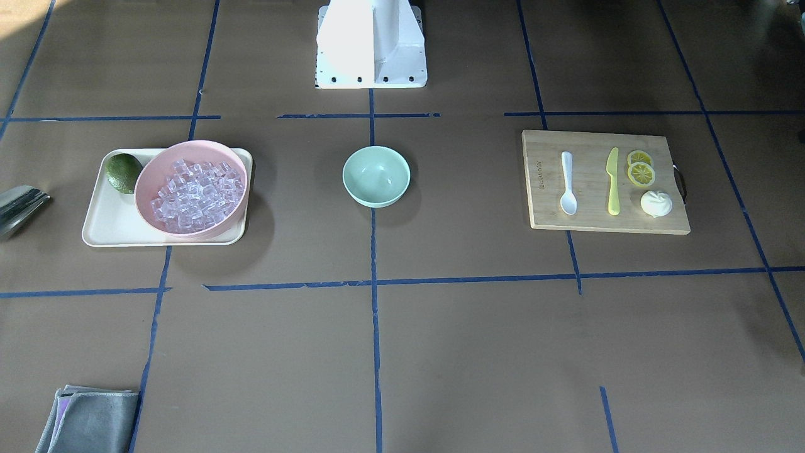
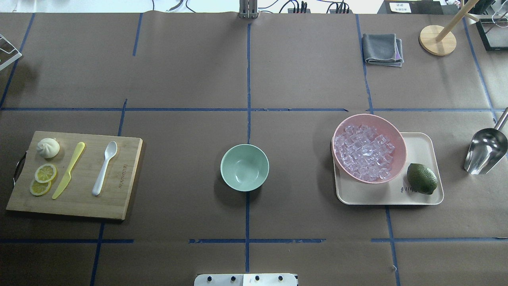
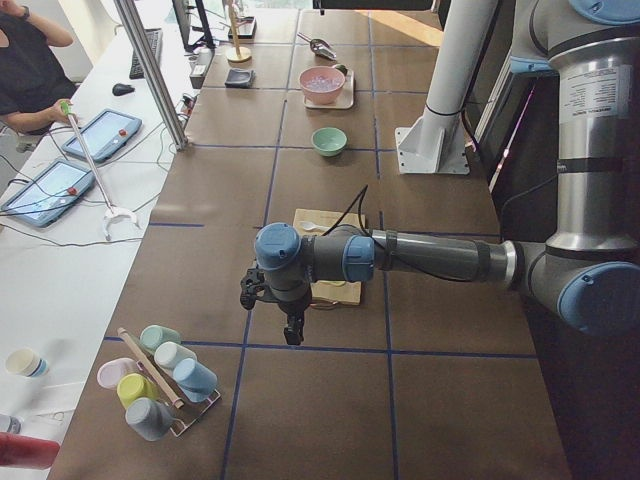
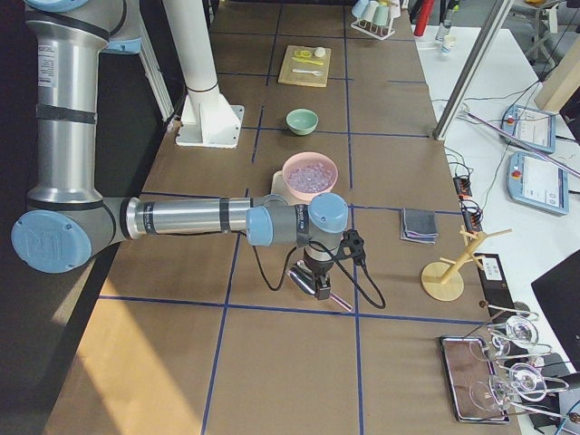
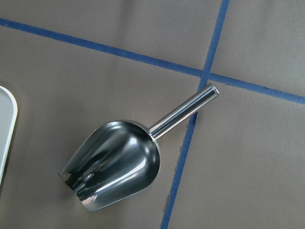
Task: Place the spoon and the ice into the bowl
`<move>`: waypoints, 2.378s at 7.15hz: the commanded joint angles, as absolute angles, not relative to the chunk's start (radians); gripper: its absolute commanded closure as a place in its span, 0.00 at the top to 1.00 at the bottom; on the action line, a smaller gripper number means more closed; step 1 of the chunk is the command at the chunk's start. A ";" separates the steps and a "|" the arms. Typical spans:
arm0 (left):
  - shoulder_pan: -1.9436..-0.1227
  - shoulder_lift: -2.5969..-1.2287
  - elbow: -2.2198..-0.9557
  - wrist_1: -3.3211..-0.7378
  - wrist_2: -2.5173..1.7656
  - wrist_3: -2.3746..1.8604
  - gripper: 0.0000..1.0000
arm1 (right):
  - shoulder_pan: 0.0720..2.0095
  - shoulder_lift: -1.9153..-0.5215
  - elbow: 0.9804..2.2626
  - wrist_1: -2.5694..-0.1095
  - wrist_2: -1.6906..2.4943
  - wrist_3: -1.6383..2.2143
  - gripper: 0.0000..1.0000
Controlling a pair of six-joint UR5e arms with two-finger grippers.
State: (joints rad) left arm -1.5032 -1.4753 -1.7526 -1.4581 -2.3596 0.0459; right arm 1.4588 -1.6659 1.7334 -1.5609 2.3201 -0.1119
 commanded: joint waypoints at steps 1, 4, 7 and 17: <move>-1.505 -1.461 -1.769 -1.472 -2.341 0.052 1.00 | 1.459 -1.666 1.735 -1.562 2.319 -0.106 0.99; -1.505 -1.462 -1.770 -1.471 -2.342 0.043 1.00 | 1.459 -1.666 1.733 -1.560 2.319 -0.106 0.99; -1.503 -1.463 -1.786 -1.474 -2.371 0.038 1.00 | 1.459 -1.661 1.738 -1.560 2.319 -0.106 0.99; -1.043 -1.544 -1.835 -1.953 -2.355 -0.573 1.00 | 1.453 -1.706 1.761 -1.557 2.424 -0.106 0.99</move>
State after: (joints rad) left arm -1.1482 -1.4941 -1.8382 -1.9157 -2.3701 -0.4211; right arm 1.4532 -1.7019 1.7571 -1.5581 2.4205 -0.1058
